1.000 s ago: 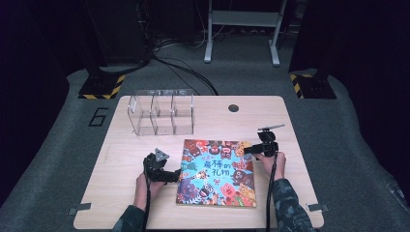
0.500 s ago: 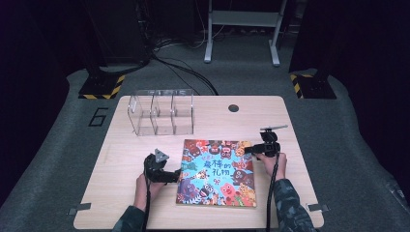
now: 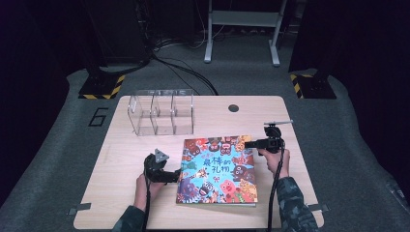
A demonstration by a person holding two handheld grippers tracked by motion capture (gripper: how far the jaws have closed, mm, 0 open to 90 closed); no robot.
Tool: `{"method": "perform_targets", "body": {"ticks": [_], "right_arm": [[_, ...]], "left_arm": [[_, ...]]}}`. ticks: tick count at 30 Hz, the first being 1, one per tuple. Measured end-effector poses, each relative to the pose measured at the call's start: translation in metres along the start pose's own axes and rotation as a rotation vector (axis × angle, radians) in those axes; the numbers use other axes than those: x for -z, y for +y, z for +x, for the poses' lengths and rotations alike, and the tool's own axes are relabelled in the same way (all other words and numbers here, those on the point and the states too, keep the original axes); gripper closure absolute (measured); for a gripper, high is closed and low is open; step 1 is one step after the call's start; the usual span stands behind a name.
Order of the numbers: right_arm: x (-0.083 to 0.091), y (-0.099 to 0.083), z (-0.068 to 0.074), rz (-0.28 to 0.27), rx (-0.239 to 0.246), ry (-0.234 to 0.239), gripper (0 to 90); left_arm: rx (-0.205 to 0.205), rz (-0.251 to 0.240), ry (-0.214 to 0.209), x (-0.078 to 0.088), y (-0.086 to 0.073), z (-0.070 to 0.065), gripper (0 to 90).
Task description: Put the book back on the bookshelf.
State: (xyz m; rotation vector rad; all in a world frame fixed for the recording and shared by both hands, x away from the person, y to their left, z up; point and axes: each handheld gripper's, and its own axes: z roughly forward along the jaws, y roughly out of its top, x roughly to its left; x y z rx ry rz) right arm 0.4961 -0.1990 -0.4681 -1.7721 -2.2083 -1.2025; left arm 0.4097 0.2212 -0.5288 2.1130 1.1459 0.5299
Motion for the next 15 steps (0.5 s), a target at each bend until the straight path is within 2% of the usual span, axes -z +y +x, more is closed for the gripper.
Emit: {"method": "perform_targets", "body": {"ticks": [8, 15], "right_arm": [[0.009, 0.008, 0.009, -0.006, 0.007, 0.020, 55.9], [0.016, 0.014, 0.017, 0.005, 0.032, 0.040, 52.6]], "left_arm": [[0.001, -0.004, -0.006, 0.000, 0.000, 0.000, 5.7], [-0.001, -0.003, -0.006, 0.000, 0.000, 0.000, 6.0]]}}
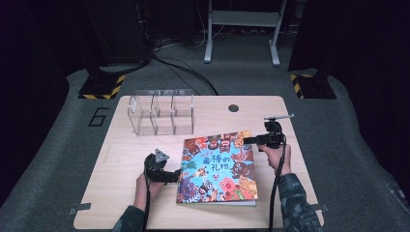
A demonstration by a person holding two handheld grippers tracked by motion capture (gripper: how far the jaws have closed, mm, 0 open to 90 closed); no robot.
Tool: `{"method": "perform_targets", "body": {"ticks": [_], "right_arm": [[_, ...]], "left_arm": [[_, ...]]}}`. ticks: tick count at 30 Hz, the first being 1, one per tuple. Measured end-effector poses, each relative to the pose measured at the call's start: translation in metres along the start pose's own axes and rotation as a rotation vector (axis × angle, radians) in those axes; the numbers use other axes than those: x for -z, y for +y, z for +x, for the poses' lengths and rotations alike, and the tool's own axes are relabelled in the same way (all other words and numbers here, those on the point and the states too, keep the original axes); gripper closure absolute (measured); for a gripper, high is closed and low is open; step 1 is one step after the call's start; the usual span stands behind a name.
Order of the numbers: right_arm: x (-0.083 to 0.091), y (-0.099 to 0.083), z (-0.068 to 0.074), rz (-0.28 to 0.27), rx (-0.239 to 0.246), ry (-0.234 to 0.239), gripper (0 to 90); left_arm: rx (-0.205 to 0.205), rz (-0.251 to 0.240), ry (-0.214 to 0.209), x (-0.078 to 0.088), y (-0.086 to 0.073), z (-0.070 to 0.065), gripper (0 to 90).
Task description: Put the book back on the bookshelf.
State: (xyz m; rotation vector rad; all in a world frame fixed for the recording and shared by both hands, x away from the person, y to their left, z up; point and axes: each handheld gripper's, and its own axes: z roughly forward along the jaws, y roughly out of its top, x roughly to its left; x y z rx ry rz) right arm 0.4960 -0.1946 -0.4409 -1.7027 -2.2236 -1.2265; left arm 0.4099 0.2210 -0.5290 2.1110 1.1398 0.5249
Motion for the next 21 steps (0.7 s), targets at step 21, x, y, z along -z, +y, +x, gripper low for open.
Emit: {"method": "perform_targets", "body": {"ticks": [21], "right_arm": [[0.011, 0.016, 0.020, 0.021, 0.027, 0.042, 46.7]], "left_arm": [[0.000, -0.007, -0.006, -0.002, 0.002, 0.002, 8.4]]}}
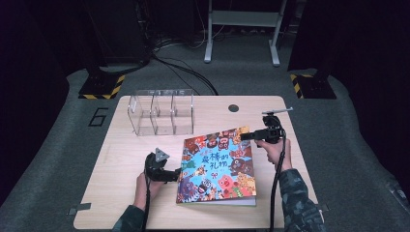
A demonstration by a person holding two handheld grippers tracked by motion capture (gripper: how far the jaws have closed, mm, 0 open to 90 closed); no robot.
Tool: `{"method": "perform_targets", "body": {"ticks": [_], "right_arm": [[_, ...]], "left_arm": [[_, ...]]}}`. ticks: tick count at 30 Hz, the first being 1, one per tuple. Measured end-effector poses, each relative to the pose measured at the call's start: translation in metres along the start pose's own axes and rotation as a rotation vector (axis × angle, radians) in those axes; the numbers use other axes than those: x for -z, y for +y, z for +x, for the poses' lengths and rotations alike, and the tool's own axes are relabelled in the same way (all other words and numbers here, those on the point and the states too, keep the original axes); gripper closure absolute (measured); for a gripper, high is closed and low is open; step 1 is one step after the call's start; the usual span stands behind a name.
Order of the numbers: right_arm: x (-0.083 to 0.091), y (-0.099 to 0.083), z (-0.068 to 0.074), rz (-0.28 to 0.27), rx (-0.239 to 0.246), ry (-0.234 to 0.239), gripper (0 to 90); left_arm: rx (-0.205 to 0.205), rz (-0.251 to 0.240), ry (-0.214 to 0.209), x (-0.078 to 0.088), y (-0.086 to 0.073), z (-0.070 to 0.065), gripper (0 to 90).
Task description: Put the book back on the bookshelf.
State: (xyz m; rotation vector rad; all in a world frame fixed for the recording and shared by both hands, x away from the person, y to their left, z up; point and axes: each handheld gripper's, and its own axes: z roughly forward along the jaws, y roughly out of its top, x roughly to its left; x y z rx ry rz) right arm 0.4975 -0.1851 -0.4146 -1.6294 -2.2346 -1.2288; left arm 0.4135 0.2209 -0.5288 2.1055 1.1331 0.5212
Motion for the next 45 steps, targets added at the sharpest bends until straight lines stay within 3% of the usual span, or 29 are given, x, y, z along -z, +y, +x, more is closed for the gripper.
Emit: {"method": "perform_targets", "body": {"ticks": [1, 2, 4, 5, 9, 12, 18, 23, 32, 33, 38, 42, 45], "right_arm": [[0.000, 0.000, 0.000, -0.001, 0.003, 0.003, 47.2], [0.001, 0.000, 0.001, -0.002, -0.004, 0.010, 49.1], [0.002, 0.001, 0.002, -0.010, 0.002, 0.007, 50.9], [0.002, 0.001, 0.003, -0.010, 0.003, 0.005, 51.4], [0.002, 0.003, 0.007, -0.007, 0.008, 0.002, 52.8], [0.001, 0.005, 0.009, 0.001, 0.003, 0.033, 54.2], [-0.006, 0.010, 0.019, 0.016, 0.029, 0.014, 56.6], [-0.006, 0.020, 0.022, 0.011, 0.019, 0.002, 63.1], [-0.008, 0.040, 0.027, 0.029, 0.033, -0.019, 60.3], [-0.009, 0.046, 0.025, 0.029, 0.014, 0.007, 59.9], [-0.014, 0.054, 0.022, 0.035, 0.014, 0.012, 59.8], [-0.016, 0.058, 0.027, 0.057, 0.036, -0.042, 60.4], [-0.016, 0.061, 0.028, 0.060, 0.038, -0.017, 61.4]], "left_arm": [[-0.007, 0.002, -0.002, 0.000, 0.000, 0.001, 8.5], [0.030, -0.024, 0.001, -0.002, 0.000, -0.002, 8.6], [0.023, -0.015, -0.004, -0.001, 0.001, -0.001, 8.8], [-0.006, 0.001, -0.005, 0.000, 0.001, 0.001, 8.9], [-0.002, 0.000, -0.005, -0.001, 0.001, 0.001, 9.2], [0.006, -0.005, -0.005, -0.002, 0.001, 0.001, 9.3], [-0.010, -0.002, -0.010, -0.003, 0.003, 0.001, 9.0], [-0.014, -0.002, -0.015, -0.004, 0.004, -0.001, 8.7], [-0.027, -0.002, -0.031, -0.005, 0.005, -0.001, 8.9], [-0.027, -0.003, -0.033, -0.005, 0.005, -0.001, 9.0], [-0.020, -0.012, -0.031, -0.006, 0.005, -0.001, 9.2], [-0.020, -0.012, -0.032, -0.006, 0.005, -0.001, 9.2], [-0.025, -0.012, -0.034, -0.006, 0.005, -0.001, 9.3]]}}
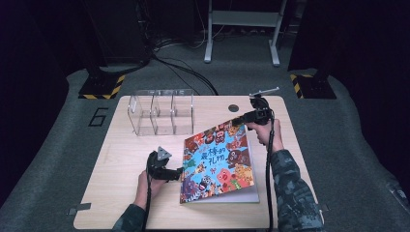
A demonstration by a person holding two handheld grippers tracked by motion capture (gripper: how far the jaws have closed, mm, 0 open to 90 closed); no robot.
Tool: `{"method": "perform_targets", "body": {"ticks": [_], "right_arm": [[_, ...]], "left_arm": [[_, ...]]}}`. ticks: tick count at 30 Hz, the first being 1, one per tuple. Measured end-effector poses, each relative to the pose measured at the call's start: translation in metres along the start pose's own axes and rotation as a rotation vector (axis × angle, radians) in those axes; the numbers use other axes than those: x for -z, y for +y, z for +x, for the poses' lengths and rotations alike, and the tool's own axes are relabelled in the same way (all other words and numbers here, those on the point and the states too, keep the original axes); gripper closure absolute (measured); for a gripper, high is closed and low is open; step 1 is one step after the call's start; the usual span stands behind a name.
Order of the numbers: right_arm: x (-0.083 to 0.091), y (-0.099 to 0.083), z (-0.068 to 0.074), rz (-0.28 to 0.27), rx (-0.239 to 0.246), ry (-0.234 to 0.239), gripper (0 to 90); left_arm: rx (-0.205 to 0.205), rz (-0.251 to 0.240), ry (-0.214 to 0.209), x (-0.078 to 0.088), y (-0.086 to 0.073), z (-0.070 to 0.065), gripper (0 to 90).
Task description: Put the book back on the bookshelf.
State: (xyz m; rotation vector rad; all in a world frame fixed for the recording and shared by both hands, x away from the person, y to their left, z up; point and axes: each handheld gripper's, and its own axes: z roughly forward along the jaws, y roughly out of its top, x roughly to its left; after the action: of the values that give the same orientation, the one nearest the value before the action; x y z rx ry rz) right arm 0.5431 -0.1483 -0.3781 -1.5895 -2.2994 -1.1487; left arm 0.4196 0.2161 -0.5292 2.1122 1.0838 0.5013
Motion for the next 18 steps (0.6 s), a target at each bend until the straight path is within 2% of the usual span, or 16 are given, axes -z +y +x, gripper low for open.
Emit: {"method": "perform_targets", "body": {"ticks": [3, 6, 12, 16, 18], "right_arm": [[-0.005, 0.004, 0.001, 0.012, -0.005, 0.011, 58.6], [-0.011, 0.008, 0.001, 0.022, -0.012, 0.034, 59.9], [-0.018, 0.014, 0.006, 0.064, -0.008, 0.027, 71.2], [-0.016, 0.014, 0.008, 0.050, -0.014, 0.049, 74.9], [-0.013, 0.014, 0.012, 0.026, -0.019, 0.077, 77.8]], "left_arm": [[-0.001, -0.001, -0.002, 0.000, 0.000, 0.000, 9.4], [0.000, 0.001, -0.003, 0.000, 0.000, 0.000, 9.5], [0.000, 0.001, -0.003, 0.000, 0.000, 0.000, 9.5], [0.006, -0.005, -0.003, -0.001, 0.000, 0.000, 9.5], [0.006, -0.003, -0.008, -0.001, 0.000, -0.001, 9.3]]}}
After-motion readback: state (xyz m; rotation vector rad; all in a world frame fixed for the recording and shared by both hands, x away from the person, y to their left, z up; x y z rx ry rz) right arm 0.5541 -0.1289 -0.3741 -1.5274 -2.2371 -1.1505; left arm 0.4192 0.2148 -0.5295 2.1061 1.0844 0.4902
